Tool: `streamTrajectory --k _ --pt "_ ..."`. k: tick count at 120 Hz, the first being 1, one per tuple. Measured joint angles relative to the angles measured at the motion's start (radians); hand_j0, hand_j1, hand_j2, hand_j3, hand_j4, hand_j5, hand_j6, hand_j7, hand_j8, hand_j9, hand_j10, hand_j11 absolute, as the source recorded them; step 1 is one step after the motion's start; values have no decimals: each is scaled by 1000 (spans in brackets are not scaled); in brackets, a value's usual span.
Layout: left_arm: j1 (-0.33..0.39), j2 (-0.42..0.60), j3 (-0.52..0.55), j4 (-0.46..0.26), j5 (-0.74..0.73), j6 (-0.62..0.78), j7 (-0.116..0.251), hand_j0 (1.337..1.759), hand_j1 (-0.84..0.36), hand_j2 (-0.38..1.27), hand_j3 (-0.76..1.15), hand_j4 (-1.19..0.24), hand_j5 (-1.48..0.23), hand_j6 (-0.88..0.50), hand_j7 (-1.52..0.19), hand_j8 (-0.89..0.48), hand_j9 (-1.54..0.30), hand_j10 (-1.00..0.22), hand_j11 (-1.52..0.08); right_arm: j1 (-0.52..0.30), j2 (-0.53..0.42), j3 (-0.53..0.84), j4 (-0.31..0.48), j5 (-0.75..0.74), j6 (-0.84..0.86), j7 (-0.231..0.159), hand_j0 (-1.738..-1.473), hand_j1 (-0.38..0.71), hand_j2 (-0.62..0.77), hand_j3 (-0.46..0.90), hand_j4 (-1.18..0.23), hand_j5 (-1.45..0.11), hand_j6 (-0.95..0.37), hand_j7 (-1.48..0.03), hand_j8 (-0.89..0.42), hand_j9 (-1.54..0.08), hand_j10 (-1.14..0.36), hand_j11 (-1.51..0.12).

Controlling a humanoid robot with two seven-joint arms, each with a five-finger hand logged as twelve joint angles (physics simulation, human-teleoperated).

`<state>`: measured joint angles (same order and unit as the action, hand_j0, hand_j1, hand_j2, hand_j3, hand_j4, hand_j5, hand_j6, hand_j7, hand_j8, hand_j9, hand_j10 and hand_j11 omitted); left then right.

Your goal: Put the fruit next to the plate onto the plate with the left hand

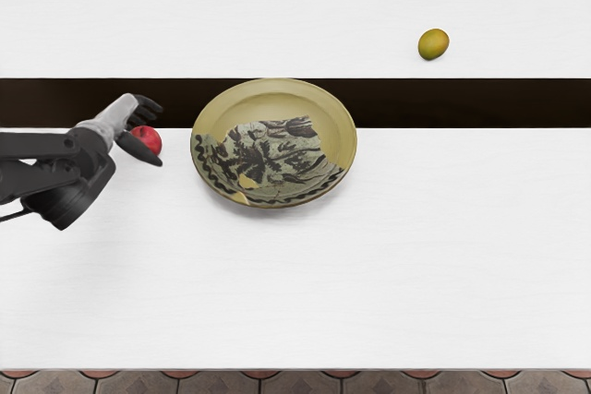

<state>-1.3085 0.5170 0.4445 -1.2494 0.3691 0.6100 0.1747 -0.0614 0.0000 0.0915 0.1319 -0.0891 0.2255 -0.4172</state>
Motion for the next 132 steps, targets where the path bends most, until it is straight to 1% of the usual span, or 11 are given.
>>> streamTrajectory --k 29,33,35,37,49,63,84,96,113,124,132 --pt "6 1 6 6 4 1 0 1658 -181 90 0 -444 -575 -445 -575 -448 -576 -444 -576 0 0 0 0 0 0 0 -1658 -349 0 0 0 0 0 0 0 0 0 0" --pt "19 0 6 8 11 2 0 1658 -185 97 0 -468 -561 -434 -565 -445 -585 -456 -584 0 0 0 0 0 0 0 -1658 -349 0 0 0 0 0 0 0 0 0 0" --pt "23 0 6 10 12 3 0 1658 -187 98 0 -475 -560 -425 -568 -388 -588 -460 -588 0 0 0 0 0 0 0 -1658 -349 0 0 0 0 0 0 0 0 0 0" --pt "24 -1 6 11 12 2 0 1658 -190 99 0 -478 -563 -421 -572 -378 -591 -462 -591 0 0 0 0 0 0 0 -1658 -349 0 0 0 0 0 0 0 0 0 0" --pt "26 -6 7 16 16 3 1 1658 -207 107 0 -510 -567 -457 -571 -404 -614 -484 -613 0 0 0 0 0 0 0 -1658 -349 0 0 0 0 0 0 0 0 0 0" --pt "35 -6 7 18 19 3 0 1658 -263 117 0 -559 -624 -517 -641 -437 -676 -532 -675 0 0 0 0 0 0 0 -1658 -349 0 0 0 0 0 0 0 0 0 0" --pt "37 -5 7 17 17 1 1 1655 -273 174 0 -613 -734 -478 -744 -413 -778 -592 -777 0 0 0 0 0 0 0 -1658 -349 0 0 0 0 0 0 0 0 0 0" --pt "34 1 8 15 14 0 0 1655 -302 218 0 -631 -805 -430 -802 -378 -826 -567 -825 0 0 0 0 0 0 0 -1658 -349 0 0 0 0 0 0 0 0 0 0" --pt "14 22 9 7 12 -1 -1 1655 -320 255 0 -641 -873 -390 -855 -337 -869 -542 -866 0 0 0 0 0 0 0 -1658 -349 0 0 0 0 0 0 0 0 0 0" --pt "-29 59 11 -11 12 -2 -1 1656 -338 294 0 -642 -902 -364 -875 -331 -888 -545 -878 0 0 0 0 0 0 0 -1658 -349 0 0 0 0 0 0 0 0 0 0" --pt "-82 74 26 -24 11 -1 -1 1656 -337 297 0 -645 -913 -363 -884 -324 -891 -550 -884 0 0 0 0 0 0 0 -1658 -349 0 0 0 0 0 0 0 0 0 0"
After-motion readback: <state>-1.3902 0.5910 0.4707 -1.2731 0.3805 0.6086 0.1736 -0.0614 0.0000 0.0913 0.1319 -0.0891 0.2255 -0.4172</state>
